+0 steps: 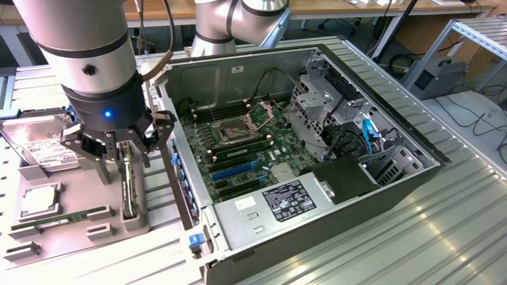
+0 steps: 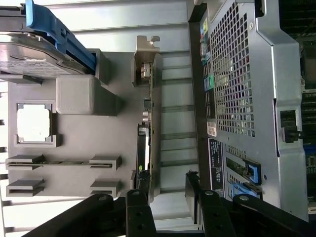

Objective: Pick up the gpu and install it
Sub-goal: 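Pick up the gpu and move the gpu toward the slot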

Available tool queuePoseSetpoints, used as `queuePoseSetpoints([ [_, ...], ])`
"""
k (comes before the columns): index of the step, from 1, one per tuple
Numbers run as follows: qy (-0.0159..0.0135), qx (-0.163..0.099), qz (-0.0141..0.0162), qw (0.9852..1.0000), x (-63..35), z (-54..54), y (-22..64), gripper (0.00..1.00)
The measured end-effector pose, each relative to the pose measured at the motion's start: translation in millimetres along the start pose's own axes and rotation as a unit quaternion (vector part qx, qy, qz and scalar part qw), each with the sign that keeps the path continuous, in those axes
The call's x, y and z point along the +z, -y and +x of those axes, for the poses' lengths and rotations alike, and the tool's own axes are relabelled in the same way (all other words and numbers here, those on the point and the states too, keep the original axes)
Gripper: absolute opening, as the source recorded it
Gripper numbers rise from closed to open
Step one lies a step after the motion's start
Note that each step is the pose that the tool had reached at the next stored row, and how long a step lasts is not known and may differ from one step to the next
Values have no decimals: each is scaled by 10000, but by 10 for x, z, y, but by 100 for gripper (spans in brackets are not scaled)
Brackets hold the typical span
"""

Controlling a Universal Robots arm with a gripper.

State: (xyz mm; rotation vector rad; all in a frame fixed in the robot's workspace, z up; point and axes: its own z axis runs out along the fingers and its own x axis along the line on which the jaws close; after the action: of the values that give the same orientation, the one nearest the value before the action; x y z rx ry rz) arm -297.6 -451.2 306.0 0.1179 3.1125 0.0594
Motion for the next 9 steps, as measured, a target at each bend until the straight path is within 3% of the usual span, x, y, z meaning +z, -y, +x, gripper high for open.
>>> queuePoseSetpoints([
  [9,0,0,5,10000,22,1,1,42],
])
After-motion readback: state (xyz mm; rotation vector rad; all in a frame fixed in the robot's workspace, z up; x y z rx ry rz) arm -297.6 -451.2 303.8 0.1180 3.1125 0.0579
